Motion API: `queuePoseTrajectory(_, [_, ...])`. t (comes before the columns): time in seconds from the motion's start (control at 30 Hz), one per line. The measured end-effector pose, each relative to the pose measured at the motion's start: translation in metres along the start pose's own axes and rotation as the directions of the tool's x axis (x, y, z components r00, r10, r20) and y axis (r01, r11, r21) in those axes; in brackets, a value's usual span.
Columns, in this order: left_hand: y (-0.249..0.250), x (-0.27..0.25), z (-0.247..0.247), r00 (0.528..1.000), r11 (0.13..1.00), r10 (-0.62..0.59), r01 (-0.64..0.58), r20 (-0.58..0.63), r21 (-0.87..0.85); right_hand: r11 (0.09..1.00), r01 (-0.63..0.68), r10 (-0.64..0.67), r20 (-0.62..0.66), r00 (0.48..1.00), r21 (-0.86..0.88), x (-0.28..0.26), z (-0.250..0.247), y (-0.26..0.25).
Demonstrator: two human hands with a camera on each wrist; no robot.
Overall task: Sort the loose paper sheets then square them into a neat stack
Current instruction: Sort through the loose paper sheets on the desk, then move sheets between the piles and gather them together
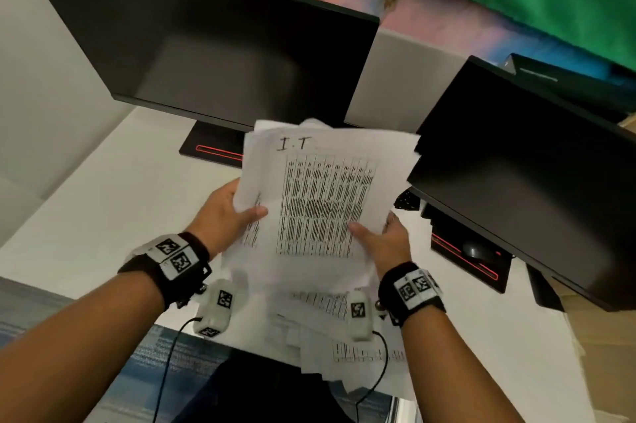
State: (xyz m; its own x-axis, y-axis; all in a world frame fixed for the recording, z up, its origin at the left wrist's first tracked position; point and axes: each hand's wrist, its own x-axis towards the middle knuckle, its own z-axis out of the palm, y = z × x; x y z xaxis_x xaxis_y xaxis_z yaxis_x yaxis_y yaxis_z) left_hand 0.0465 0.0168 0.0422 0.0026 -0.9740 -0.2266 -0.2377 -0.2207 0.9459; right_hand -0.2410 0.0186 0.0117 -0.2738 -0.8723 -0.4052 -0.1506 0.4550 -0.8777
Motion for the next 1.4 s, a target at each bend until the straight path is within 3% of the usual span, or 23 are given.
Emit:
queuePoseTrajectory(0.1, [0.034,-0.002,-0.017,0.989,0.988,0.149,-0.149,-0.016,-0.044,0.973,0.225,-0.227,-0.056,0.972,-0.044,-0.007,-0.01,-0.045])
queuePoseTrajectory(0.17, [0.047,0.0,-0.022,0.974,0.972,0.22,-0.223,-0.051,-0.071,0.932,0.358,-0.354,-0.064,0.933,0.064,-0.018,-0.016,-0.063])
queuePoseTrajectory(0.23, [0.047,0.003,-0.019,0.971,0.963,0.227,-0.236,-0.077,-0.131,0.889,0.42,-0.418,-0.051,0.907,0.18,-0.026,-0.017,-0.07])
queuePoseTrajectory(0.33, [0.025,0.008,-0.003,0.969,0.973,0.232,-0.231,-0.079,0.022,0.867,0.478,-0.478,-0.04,0.878,0.138,-0.02,-0.013,-0.058])
queuePoseTrajectory(0.5, [-0.025,0.011,0.021,0.996,1.0,0.003,-0.004,-0.093,-0.004,0.974,0.214,-0.213,-0.029,0.977,0.074,-0.016,0.005,-0.023])
queuePoseTrajectory(0.6, [-0.021,0.013,0.026,0.983,0.985,0.068,-0.04,-0.169,0.167,0.98,0.195,-0.193,-0.061,0.979,0.044,-0.017,0.007,-0.025])
queuePoseTrajectory(0.73, [-0.01,0.015,0.026,0.96,0.992,0.123,-0.12,-0.253,0.028,0.963,0.244,-0.229,-0.126,0.965,0.117,-0.017,0.003,-0.03])
queuePoseTrajectory(0.87, [-0.031,0.01,0.039,0.987,0.995,0.103,-0.101,-0.126,0.023,0.987,0.158,-0.154,-0.084,0.984,0.041,-0.011,0.015,0.001])
queuePoseTrajectory(0.93, [-0.033,0.009,0.043,0.989,0.998,0.055,-0.051,-0.138,0.039,0.995,0.104,-0.104,-0.108,0.989,-0.006,-0.008,0.019,0.018])
queuePoseTrajectory(1.1, [-0.009,0.021,0.028,0.984,0.982,0.095,-0.068,-0.149,0.177,0.983,0.167,-0.177,-0.153,0.972,-0.075,-0.005,0.01,0.007])
queuePoseTrajectory(1.17, [-0.012,0.025,0.021,0.991,0.983,0.027,-0.002,-0.135,0.183,0.99,0.133,-0.136,-0.115,0.984,-0.036,-0.001,0.004,0.009])
queuePoseTrajectory(1.23, [-0.028,0.024,0.017,0.992,0.96,-0.099,0.116,-0.077,0.256,0.997,0.013,-0.021,-0.105,0.994,-0.079,0.0,0.0,0.025])
queuePoseTrajectory(1.33, [-0.056,0.017,0.026,0.959,0.882,-0.274,0.222,0.069,0.415,0.93,-0.158,0.126,-0.114,0.985,-0.333,-0.004,-0.001,0.058])
queuePoseTrajectory(1.4, [-0.066,0.014,0.036,0.93,0.836,-0.361,0.291,0.068,0.464,0.812,-0.232,0.132,-0.219,0.967,-0.536,-0.006,-0.003,0.073])
